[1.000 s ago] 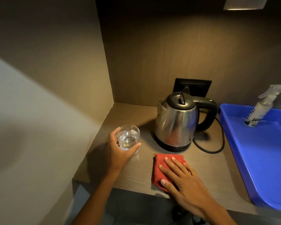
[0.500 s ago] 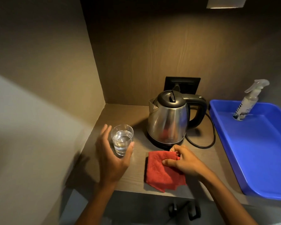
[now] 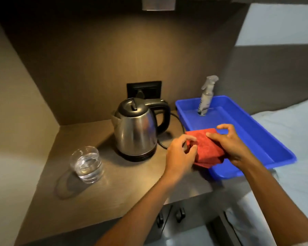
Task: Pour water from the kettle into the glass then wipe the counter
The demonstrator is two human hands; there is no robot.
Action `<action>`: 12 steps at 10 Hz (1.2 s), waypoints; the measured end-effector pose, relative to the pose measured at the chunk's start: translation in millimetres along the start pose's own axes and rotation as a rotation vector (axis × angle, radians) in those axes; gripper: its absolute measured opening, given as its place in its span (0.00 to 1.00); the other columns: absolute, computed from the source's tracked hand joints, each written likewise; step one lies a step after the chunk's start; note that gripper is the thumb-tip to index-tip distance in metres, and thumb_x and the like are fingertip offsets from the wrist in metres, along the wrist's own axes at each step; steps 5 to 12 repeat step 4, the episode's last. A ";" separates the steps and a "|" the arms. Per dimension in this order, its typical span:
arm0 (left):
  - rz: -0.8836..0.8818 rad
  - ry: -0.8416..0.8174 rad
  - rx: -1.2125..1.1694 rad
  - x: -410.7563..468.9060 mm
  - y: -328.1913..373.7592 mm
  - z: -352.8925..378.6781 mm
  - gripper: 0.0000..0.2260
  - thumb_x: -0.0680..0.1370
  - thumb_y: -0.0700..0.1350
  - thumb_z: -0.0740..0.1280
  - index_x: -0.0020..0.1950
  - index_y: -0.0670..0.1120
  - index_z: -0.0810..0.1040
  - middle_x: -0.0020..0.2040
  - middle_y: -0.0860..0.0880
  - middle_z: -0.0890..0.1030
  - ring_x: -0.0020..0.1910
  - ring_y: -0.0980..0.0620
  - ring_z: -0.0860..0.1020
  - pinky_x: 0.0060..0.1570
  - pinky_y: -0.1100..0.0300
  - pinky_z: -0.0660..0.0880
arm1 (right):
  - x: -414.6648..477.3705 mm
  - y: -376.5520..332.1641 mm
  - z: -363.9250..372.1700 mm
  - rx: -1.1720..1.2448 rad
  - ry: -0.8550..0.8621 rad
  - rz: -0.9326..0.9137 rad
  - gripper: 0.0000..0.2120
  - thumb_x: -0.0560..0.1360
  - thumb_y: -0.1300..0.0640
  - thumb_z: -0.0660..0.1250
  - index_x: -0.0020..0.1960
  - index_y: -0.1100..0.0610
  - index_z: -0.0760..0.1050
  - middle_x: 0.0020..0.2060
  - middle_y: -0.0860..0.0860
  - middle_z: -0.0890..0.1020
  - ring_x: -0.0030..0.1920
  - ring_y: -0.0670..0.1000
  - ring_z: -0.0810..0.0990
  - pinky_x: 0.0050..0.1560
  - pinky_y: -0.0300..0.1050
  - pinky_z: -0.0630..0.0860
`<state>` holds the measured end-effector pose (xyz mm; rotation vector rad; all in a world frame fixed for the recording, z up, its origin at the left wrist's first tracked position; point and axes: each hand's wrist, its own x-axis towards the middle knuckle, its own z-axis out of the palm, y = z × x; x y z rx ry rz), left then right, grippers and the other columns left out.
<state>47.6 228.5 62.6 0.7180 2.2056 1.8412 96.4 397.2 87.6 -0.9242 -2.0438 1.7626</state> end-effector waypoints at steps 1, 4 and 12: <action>-0.002 -0.134 0.220 24.8 10.9 47.2 0.11 0.75 0.37 0.66 0.52 0.45 0.86 0.53 0.43 0.85 0.52 0.42 0.80 0.56 0.51 0.75 | 18.1 4.3 -30.1 -0.230 0.132 -0.121 0.10 0.71 0.66 0.67 0.44 0.53 0.73 0.36 0.58 0.79 0.35 0.54 0.76 0.38 0.49 0.73; -0.083 -0.541 0.809 21.2 26.6 131.9 0.19 0.83 0.55 0.52 0.64 0.50 0.77 0.64 0.41 0.79 0.68 0.38 0.70 0.72 0.38 0.54 | 47.2 39.5 -95.1 -0.974 0.151 0.118 0.24 0.79 0.46 0.51 0.61 0.57 0.78 0.68 0.61 0.72 0.66 0.62 0.71 0.69 0.59 0.59; -0.083 -0.541 0.809 21.2 26.6 131.9 0.19 0.83 0.55 0.52 0.64 0.50 0.77 0.64 0.41 0.79 0.68 0.38 0.70 0.72 0.38 0.54 | 47.2 39.5 -95.1 -0.974 0.151 0.118 0.24 0.79 0.46 0.51 0.61 0.57 0.78 0.68 0.61 0.72 0.66 0.62 0.71 0.69 0.59 0.59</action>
